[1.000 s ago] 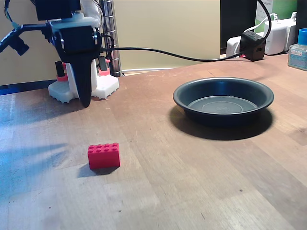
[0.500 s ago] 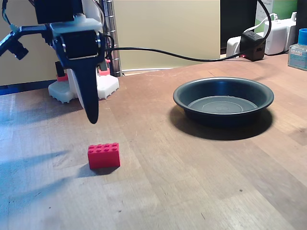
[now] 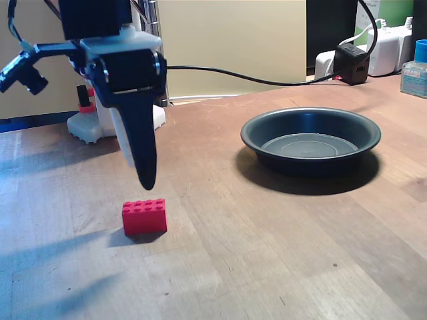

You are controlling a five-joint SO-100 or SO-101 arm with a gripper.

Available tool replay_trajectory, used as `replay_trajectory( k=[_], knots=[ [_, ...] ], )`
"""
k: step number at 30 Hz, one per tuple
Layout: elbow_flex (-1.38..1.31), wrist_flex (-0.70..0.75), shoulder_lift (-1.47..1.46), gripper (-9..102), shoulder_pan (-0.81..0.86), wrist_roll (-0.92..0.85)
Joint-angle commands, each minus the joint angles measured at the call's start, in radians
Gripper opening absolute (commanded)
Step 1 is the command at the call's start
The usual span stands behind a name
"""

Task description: Grasp a lego block and put it in the bin.

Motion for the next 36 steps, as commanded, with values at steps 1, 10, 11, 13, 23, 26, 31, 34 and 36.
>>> replay_trajectory(
  k=[1,10,11,13,23,26,31,34,36],
  knots=[
    [-0.041,-0.008,-0.012,24,0.000,-0.006],
    [-0.109,-0.006,-0.124,24,-0.002,-0.006],
    [-0.120,-0.003,-0.135,24,-0.002,-0.006],
    [-0.141,0.002,-0.153,24,-0.002,-0.008],
    [-0.140,-0.009,-0.229,24,0.002,-0.008],
    [-0.138,-0.009,-0.245,24,0.003,-0.006],
    [-0.137,-0.009,-0.258,23,0.002,0.000],
    [-0.137,-0.009,-0.270,16,0.002,0.002],
    [-0.135,-0.009,-0.272,10,0.002,0.002]
  ],
)
